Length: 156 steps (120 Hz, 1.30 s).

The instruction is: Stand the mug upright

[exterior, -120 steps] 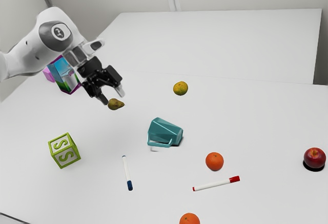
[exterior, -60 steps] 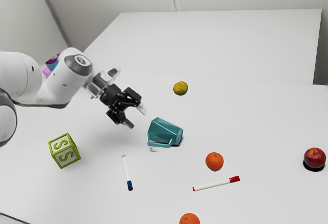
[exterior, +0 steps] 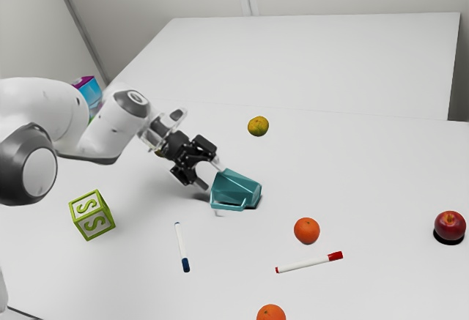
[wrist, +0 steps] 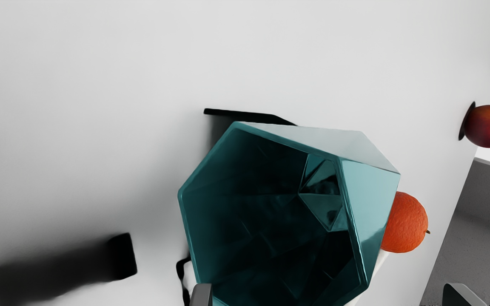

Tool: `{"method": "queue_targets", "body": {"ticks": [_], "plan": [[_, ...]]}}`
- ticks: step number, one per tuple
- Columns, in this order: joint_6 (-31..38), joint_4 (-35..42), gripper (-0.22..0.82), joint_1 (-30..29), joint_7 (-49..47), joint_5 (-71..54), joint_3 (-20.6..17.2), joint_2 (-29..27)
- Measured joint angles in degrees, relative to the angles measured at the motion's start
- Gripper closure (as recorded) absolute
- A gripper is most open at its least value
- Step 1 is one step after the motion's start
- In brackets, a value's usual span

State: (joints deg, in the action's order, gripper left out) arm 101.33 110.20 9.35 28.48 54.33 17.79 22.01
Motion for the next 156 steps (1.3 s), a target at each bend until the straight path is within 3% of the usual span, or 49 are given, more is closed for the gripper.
{"method": "queue_targets", "body": {"ticks": [52,60,79,93,121,156], "plan": [[2.2,0.7,0.06,0.6,1.9,4.3,-3.1,0.9],[2.6,0.7,0.14,0.7,2.0,4.6,-3.3,0.9],[3.3,0.5,0.45,0.7,1.7,4.9,-4.0,0.3],[3.6,0.1,0.58,0.7,1.5,4.9,-4.7,-0.2],[4.5,-1.1,0.72,0.7,1.1,4.9,-5.5,-0.2],[4.9,-1.2,0.77,0.7,0.2,4.1,-5.8,-2.1]]}}
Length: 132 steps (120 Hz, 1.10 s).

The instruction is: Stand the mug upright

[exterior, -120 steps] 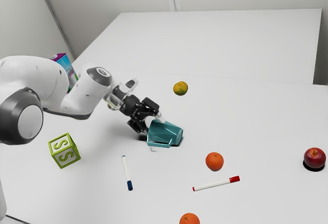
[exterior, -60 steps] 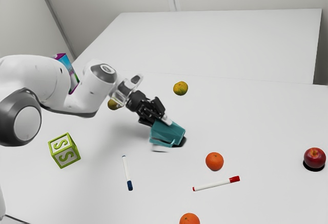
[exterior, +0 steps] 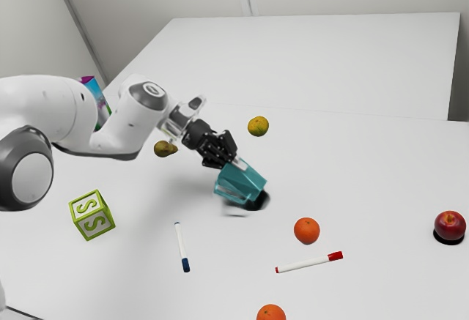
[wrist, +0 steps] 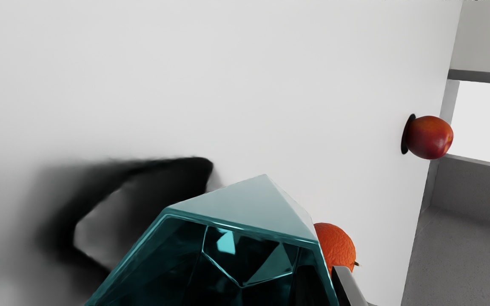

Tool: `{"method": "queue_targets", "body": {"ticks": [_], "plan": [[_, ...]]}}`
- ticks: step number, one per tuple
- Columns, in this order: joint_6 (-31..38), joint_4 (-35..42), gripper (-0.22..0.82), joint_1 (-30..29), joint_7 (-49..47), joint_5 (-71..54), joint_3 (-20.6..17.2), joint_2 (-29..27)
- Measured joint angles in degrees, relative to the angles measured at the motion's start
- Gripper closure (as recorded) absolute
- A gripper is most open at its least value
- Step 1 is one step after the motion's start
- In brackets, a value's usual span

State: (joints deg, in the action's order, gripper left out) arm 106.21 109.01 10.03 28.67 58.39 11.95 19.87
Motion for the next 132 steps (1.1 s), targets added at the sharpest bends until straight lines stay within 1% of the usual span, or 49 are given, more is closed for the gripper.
{"method": "queue_targets", "body": {"ticks": [8,20,46,58,68,90,111,132], "plan": [[0.6,0.0,0.77,0.3,-0.4,-2.9,0.0,-2.2],[2.5,0.4,0.77,2.5,-1.1,-12.3,0.0,-5.8],[5.9,1.7,0.78,8.2,-4.6,-41.9,-0.2,-11.2],[6.9,3.2,0.78,10.4,-7.6,-54.7,-0.5,-12.1],[8.6,4.5,0.78,11.0,-10.4,-62.1,-0.7,-12.0],[13.3,5.7,0.78,11.1,-15.6,-68.2,-0.7,-11.3],[17.2,5.7,0.78,11.0,-20.4,-68.8,-0.7,-10.9],[19.4,5.8,0.78,10.9,-24.5,-68.3,-0.7,-9.8]]}}
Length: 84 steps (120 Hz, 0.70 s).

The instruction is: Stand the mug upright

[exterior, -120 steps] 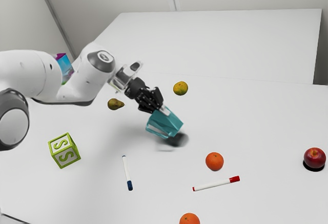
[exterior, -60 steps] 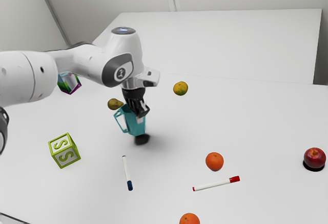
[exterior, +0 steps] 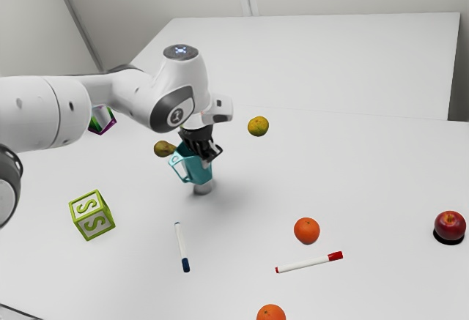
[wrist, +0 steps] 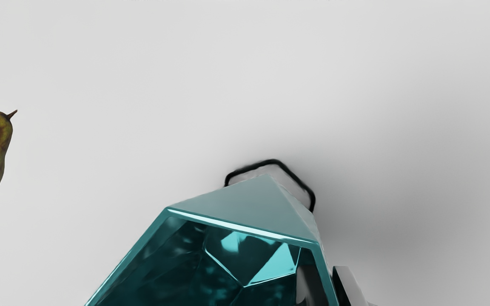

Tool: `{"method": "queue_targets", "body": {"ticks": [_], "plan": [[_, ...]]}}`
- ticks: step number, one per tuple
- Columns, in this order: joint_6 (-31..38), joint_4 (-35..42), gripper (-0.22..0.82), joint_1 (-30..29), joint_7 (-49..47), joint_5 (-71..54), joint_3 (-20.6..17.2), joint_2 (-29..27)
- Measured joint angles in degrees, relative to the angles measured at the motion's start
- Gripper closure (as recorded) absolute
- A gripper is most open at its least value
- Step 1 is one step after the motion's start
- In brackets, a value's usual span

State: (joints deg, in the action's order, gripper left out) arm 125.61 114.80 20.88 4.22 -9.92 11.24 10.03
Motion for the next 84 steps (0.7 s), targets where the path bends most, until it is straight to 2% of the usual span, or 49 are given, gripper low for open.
{"method": "queue_targets", "body": {"ticks": [71,84], "plan": [[3.4,1.2,0.78,-0.8,-7.8,3.2,0.0,2.0],[3.5,1.2,0.74,-0.8,-8.4,3.5,0.0,2.2]]}}
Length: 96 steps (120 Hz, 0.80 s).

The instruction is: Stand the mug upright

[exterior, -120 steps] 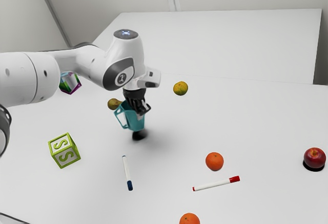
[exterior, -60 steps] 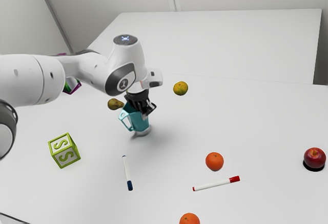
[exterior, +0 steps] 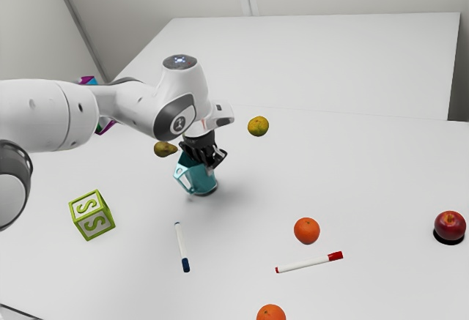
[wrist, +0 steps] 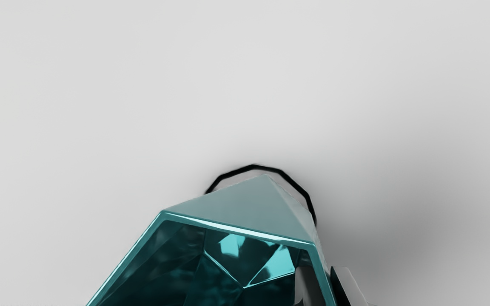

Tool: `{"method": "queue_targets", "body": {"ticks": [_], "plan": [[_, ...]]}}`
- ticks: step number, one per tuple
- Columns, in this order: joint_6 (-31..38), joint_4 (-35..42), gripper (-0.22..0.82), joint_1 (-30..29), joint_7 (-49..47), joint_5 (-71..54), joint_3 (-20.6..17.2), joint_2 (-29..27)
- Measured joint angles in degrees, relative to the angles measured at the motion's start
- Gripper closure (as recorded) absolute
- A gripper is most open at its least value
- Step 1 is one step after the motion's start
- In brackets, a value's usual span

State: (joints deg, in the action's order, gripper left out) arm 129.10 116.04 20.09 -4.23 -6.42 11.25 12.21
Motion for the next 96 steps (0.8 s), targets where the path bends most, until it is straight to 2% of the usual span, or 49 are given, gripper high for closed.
{"method": "queue_targets", "body": {"ticks": [31,51,56,69,74,80,96], "plan": [[-0.2,-0.1,0.43,0.1,-0.8,0.6,0.0,-1.0],[-1.0,-0.1,0.3,0.0,-1.1,1.4,-0.2,-3.9],[-1.7,-0.5,0.25,-0.6,-1.2,1.6,-1.2,-4.7],[-3.6,-2.7,0.15,-9.7,-1.2,1.8,-10.9,-5.2],[-4.7,-4.0,0.13,-12.2,-1.1,2.0,-13.2,-5.4],[-6.4,-6.4,0.1,-13.4,-0.6,3.3,-13.4,-5.7],[-13.9,-15.3,0.05,-15.3,2.6,7.4,-11.3,-6.1]]}}
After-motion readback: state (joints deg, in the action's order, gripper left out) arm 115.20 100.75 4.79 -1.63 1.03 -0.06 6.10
